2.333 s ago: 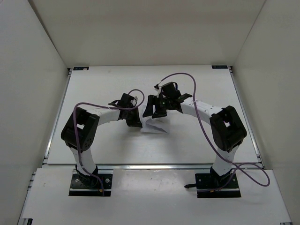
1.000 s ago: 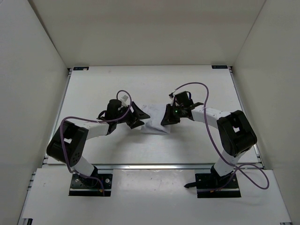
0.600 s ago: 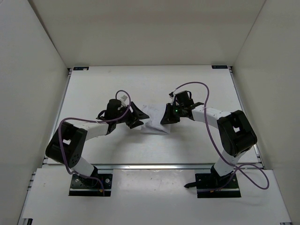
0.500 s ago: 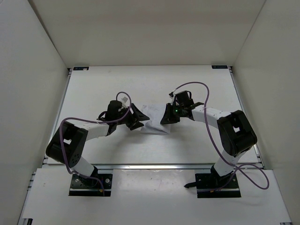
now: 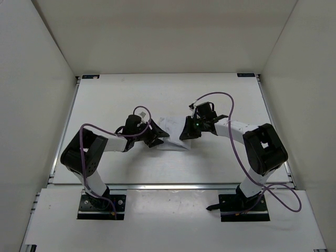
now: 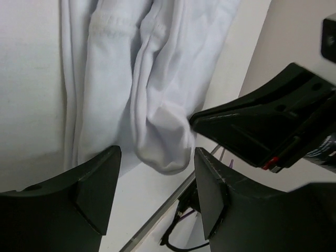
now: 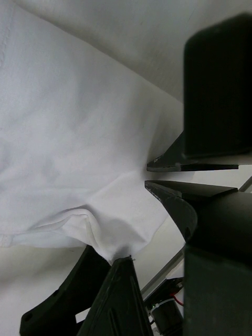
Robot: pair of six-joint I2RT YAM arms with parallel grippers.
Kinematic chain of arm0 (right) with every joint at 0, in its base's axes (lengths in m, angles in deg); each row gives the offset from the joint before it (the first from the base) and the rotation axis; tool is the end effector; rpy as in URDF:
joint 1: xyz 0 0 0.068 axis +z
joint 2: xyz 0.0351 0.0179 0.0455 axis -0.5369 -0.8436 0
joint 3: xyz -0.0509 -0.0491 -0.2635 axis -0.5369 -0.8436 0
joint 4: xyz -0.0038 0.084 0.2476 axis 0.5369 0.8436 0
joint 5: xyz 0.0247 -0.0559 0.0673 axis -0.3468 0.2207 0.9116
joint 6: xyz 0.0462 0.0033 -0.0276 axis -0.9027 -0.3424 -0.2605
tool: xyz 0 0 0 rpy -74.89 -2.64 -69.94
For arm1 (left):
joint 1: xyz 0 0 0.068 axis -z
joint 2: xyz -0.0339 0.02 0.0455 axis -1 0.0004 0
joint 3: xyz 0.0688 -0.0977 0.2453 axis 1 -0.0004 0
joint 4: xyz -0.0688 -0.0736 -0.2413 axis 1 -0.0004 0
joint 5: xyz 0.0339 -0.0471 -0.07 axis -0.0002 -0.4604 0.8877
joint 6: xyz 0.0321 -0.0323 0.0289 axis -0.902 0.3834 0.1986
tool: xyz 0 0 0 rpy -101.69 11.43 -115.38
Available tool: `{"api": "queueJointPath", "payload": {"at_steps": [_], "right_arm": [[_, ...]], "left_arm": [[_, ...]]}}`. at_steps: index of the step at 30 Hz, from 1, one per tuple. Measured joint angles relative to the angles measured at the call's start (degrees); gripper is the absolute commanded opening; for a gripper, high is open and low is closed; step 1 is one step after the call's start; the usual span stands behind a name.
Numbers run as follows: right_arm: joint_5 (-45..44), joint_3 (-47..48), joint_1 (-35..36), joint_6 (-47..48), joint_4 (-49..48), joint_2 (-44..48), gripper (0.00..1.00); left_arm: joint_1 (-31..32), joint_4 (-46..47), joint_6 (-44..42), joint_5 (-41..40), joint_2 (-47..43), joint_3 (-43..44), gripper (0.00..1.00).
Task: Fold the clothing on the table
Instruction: Fold the skirt
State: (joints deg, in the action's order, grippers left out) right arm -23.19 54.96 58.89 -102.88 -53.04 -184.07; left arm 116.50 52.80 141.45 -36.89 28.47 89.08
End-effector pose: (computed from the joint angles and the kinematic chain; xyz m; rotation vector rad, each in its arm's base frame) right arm 0.2999 0.1675 0.1734 -0.1530 2.6043 0.9832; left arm 0.2673 -0.1519 0.1264 -0.5541 2.4949 -1.2977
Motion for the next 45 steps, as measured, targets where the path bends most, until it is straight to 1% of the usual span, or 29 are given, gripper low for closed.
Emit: {"api": "queueJointPath", "payload": {"at_steps": [4,8,14,15,17,18,19,20,21,23,27,33,35,38,39,40,41,42,43,45], "right_arm": [[0.00,-0.13,0.66,-0.15,-0.24,0.00,0.10],[0.00,-0.24,1.22,-0.24,-0.35,0.00,0.10],[-0.04,-0.26,1.27,-0.42,-0.39,0.00,0.10],[-0.04,-0.31,1.29,-0.44,-0.42,0.00,0.10],[0.00,-0.46,1.31,-0.50,-0.57,0.00,0.09],[0.00,-0.50,1.31,-0.59,-0.59,0.00,0.10],[-0.02,-0.55,1.31,-0.66,-0.63,0.00,0.10],[-0.02,-0.55,1.33,-0.66,-0.63,-0.02,0.11],[-0.02,-0.57,1.33,-0.66,-0.63,0.00,0.14],[-0.15,-0.66,1.38,-0.90,-0.63,0.00,0.26],[-1.16,-2.91,1.20,-1.33,-0.85,1.57,0.39],[-1.81,-9.20,-0.98,-2.64,-1.14,9.75,0.47],[-2.05,-10.36,-2.01,-2.97,-1.31,11.98,0.48],[-2.71,-12.09,-2.89,-3.28,-2.16,15.26,0.45],[-2.86,-12.70,-2.62,-3.23,-2.49,16.39,0.39],[-3.13,-13.31,-2.05,-3.13,-2.82,17.59,0.36],[-3.63,-13.88,-1.11,-3.19,-3.37,18.82,0.23],[-4.17,-14.51,0.07,-3.10,-4.20,19.82,0.07],[-4.79,-15.28,1.53,-2.75,-5.18,20.87,0.00],[-6.69,-16.79,5.05,-2.75,-6.91,22.73,0.00]], "left_arm": [[-0.37,2.73,1.27,-0.85,0.70,0.68,0.65],[0.17,4.66,2.36,-1.75,3.04,3.32,0.64],[0.66,4.76,3.13,-1.95,6.54,5.46,0.61],[0.61,4.72,3.17,-1.95,6.84,5.46,0.57],[0.57,4.55,3.30,-1.99,7.21,5.46,0.38],[0.42,4.55,3.52,-1.99,7.30,5.49,0.32],[0.26,4.63,3.48,-1.95,7.43,5.55,0.18],[0.24,4.70,3.50,-1.79,7.58,5.62,0.11],[0.20,4.76,3.50,-1.70,7.82,5.70,0.01],[0.13,4.81,3.48,-1.51,8.15,5.86,0.00],[-0.26,4.74,2.60,-0.48,8.35,7.02,0.00],[-1.42,1.90,-1.31,0.31,8.24,11.28,0.00],[-1.77,0.28,-2.91,0.35,7.72,12.72,0.00],[-2.23,-1.64,-4.76,0.31,6.75,14.51,0.00],[-2.25,-2.14,-5.22,0.33,6.47,14.99,0.00],[-2.25,-2.60,-5.66,0.31,6.19,15.45,0.00],[-2.27,-3.04,-6.01,0.28,5.92,15.82,0.00],[-2.23,-3.39,-6.36,0.26,5.70,16.17,0.00],[-2.12,-3.67,-6.67,0.20,5.49,16.46,0.00],[-1.66,-4.37,-7.50,-0.20,5.03,16.79,0.00]]}}
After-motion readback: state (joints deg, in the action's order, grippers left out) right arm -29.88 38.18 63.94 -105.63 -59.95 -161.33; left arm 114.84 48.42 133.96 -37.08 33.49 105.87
